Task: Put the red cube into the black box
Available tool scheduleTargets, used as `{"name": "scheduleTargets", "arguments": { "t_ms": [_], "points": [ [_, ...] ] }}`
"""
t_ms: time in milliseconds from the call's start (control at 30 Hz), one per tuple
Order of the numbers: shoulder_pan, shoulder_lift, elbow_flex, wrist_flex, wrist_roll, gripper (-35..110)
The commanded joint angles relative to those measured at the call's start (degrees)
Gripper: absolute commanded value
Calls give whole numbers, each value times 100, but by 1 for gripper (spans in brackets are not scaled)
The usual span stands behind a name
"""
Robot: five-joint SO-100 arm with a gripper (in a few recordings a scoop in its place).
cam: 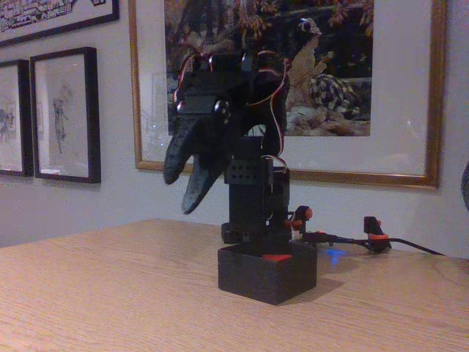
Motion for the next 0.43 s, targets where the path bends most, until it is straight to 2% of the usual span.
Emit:
{"name": "scheduleTargets", "arguments": {
  "t_ms": [0, 400],
  "points": [
    [18, 281, 202, -141, 70, 22],
    [-176, 1107, 958, -396, 237, 21]
  ]
}}
